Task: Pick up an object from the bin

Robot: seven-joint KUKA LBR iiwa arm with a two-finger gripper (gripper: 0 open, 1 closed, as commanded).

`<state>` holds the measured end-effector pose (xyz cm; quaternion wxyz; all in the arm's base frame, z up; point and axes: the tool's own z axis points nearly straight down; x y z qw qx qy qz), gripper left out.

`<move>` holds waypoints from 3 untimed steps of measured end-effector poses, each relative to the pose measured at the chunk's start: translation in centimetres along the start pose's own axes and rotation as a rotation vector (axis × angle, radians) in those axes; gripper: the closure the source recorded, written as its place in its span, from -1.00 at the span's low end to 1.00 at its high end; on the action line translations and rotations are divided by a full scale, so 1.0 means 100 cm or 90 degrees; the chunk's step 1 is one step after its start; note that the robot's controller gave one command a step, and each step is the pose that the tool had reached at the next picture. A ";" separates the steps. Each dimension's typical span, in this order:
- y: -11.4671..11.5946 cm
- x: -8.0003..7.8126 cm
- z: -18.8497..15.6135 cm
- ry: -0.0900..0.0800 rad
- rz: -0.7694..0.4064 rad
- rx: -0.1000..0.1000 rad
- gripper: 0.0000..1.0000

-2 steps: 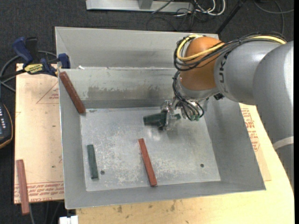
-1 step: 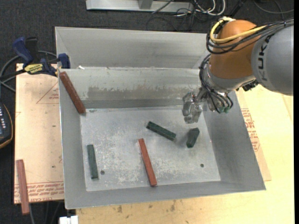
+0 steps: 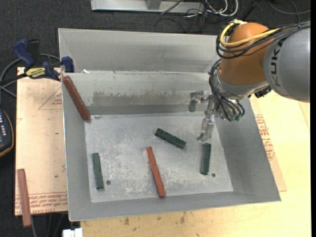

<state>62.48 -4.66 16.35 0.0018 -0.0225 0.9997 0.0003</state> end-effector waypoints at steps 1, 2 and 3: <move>0.037 0.028 0.097 0.005 0.130 -0.001 -1.00; 0.036 0.025 0.092 0.001 0.131 0.000 1.00; 0.015 0.018 -0.053 -0.005 0.105 0.001 1.00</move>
Offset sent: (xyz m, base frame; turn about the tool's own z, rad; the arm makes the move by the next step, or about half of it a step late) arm -0.0278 0.0339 -0.0935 0.2076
